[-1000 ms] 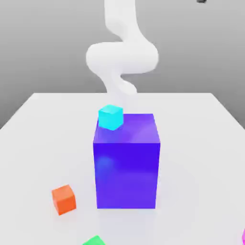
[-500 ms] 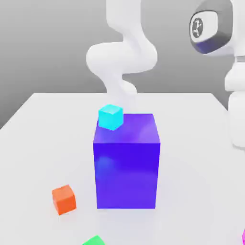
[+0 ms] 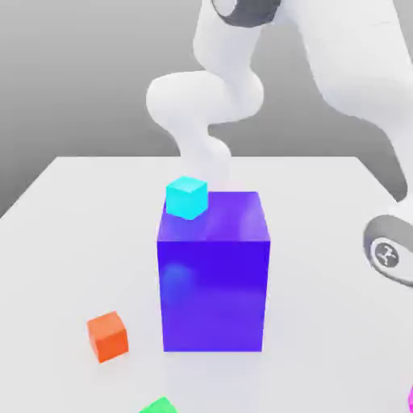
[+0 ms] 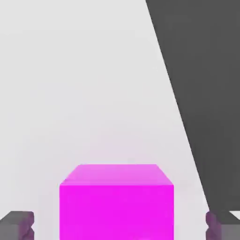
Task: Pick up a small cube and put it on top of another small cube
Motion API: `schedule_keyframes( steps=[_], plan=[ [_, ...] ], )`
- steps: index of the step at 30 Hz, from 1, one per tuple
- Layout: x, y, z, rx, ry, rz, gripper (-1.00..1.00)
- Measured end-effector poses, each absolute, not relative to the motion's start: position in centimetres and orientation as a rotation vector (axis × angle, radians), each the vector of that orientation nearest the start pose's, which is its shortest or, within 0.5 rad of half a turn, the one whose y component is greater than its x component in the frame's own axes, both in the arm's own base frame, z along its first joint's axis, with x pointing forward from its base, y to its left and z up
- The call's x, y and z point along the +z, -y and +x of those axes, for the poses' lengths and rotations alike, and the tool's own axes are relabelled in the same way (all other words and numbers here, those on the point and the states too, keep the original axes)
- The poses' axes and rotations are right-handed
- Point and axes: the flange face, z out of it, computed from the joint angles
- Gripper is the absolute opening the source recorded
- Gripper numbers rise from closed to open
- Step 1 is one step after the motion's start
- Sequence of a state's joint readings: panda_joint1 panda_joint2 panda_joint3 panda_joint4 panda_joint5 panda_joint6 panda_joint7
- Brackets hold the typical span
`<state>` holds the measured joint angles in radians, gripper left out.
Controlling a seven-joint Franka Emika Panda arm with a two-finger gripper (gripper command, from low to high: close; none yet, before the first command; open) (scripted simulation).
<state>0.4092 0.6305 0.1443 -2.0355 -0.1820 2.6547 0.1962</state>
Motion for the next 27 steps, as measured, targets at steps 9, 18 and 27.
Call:
schedule_keyframes(
  steps=[9,18,27],
  plan=[
    [18.5,-30.9,50.1,0.002,0.738,-3.055,-1.00],
    [22.3,-8.5,54.6,0.006,-0.233,-3.146,-1.00],
    [18.3,5.0,53.8,0.003,-0.822,-3.031,1.00]
  ],
)
